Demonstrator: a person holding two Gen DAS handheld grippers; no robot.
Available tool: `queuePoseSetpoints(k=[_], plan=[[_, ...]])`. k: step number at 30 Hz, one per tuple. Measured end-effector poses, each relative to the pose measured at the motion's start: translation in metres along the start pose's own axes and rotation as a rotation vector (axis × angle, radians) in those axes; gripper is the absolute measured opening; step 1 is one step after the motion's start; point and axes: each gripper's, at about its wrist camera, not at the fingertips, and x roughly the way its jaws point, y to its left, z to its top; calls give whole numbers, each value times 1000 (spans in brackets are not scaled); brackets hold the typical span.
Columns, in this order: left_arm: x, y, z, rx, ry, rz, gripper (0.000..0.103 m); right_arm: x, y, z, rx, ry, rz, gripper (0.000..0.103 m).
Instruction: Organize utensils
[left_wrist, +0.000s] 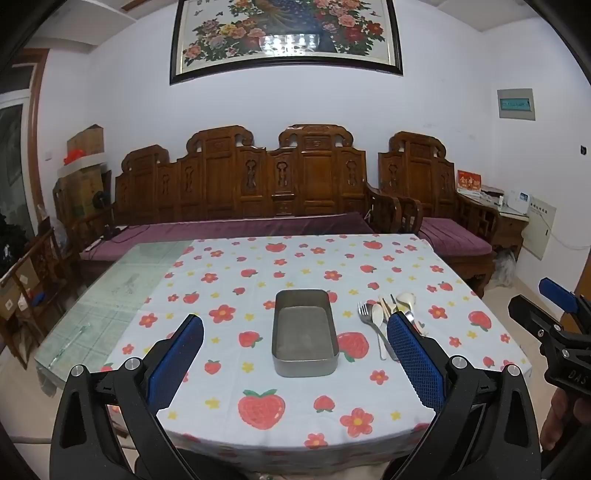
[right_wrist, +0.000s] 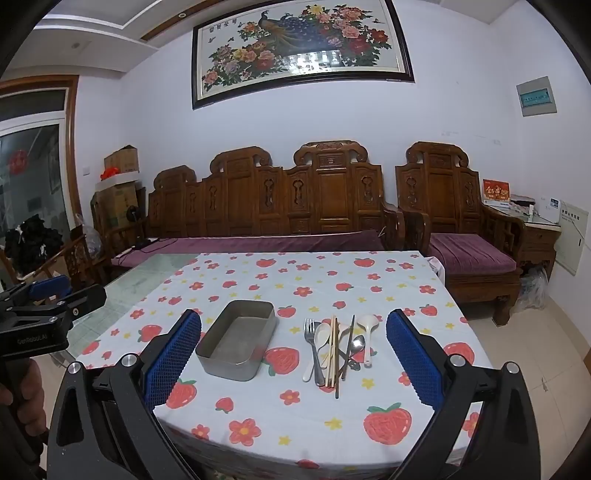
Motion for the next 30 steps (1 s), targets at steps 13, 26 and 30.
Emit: queuePoseSetpoints(k=[13, 26, 30], plan=[[0, 0, 0, 1, -3, 0, 97, -1, 0, 1, 1, -1, -1, 100], [0, -1, 1, 1, -8, -1, 97, -2, 0, 0, 2, -5, 0, 100], [-7, -10, 9, 1, -11, -2, 97, -4, -3, 2, 3, -6, 0, 100]])
